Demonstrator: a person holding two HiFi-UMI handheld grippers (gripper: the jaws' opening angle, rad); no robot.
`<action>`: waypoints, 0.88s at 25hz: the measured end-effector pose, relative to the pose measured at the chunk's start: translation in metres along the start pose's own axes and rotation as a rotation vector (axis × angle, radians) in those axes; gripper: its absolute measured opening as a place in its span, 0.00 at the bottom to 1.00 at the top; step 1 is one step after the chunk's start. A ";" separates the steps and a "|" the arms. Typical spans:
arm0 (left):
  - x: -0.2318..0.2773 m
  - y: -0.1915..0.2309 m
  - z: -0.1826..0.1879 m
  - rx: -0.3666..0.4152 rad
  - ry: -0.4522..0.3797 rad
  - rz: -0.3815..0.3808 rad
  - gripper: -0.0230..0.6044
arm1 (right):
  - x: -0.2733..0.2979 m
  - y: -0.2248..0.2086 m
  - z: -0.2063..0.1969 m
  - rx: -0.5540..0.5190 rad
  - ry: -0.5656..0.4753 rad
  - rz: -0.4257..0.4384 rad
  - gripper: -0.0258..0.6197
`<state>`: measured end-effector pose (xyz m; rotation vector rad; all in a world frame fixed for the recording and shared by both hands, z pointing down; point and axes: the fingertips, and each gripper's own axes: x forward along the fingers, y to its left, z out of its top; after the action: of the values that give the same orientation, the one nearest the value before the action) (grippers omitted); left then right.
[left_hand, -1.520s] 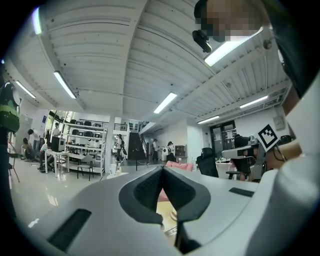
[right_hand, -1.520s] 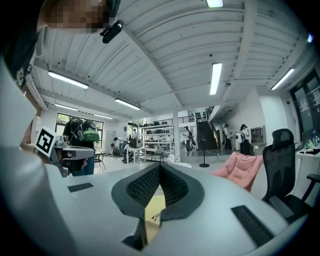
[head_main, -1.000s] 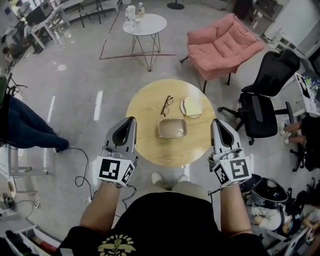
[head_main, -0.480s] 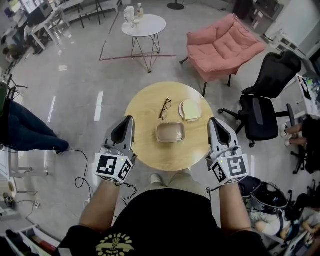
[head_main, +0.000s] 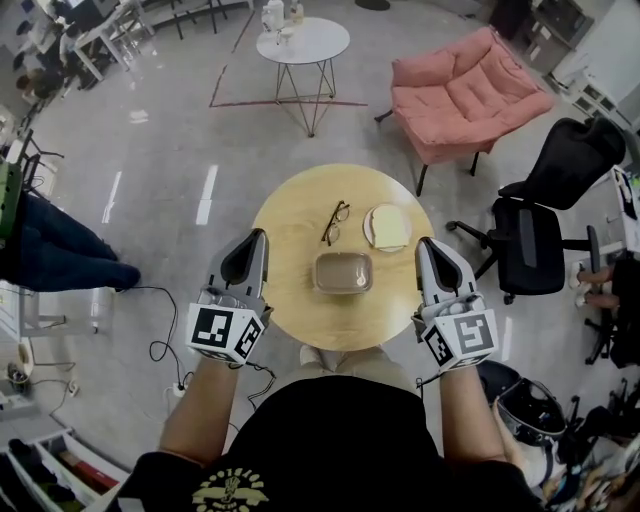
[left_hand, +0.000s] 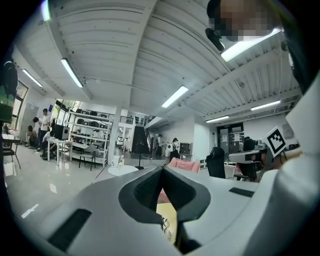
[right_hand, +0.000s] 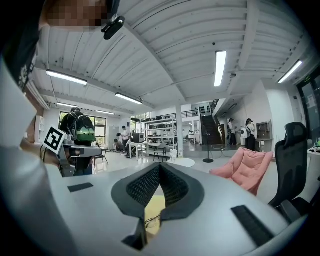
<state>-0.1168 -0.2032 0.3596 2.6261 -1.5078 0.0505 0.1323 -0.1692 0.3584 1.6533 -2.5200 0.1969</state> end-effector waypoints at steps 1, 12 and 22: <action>0.003 0.002 -0.005 -0.008 0.011 0.007 0.06 | 0.004 -0.002 -0.004 0.010 0.006 0.005 0.06; 0.031 0.010 -0.088 -0.152 0.165 0.030 0.06 | 0.046 -0.019 -0.082 0.064 0.160 0.030 0.06; 0.051 -0.001 -0.196 -0.274 0.392 0.052 0.06 | 0.061 -0.035 -0.180 0.123 0.397 0.049 0.06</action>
<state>-0.0849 -0.2243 0.5589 2.2030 -1.3388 0.3191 0.1456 -0.2063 0.5474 1.4209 -2.2844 0.6290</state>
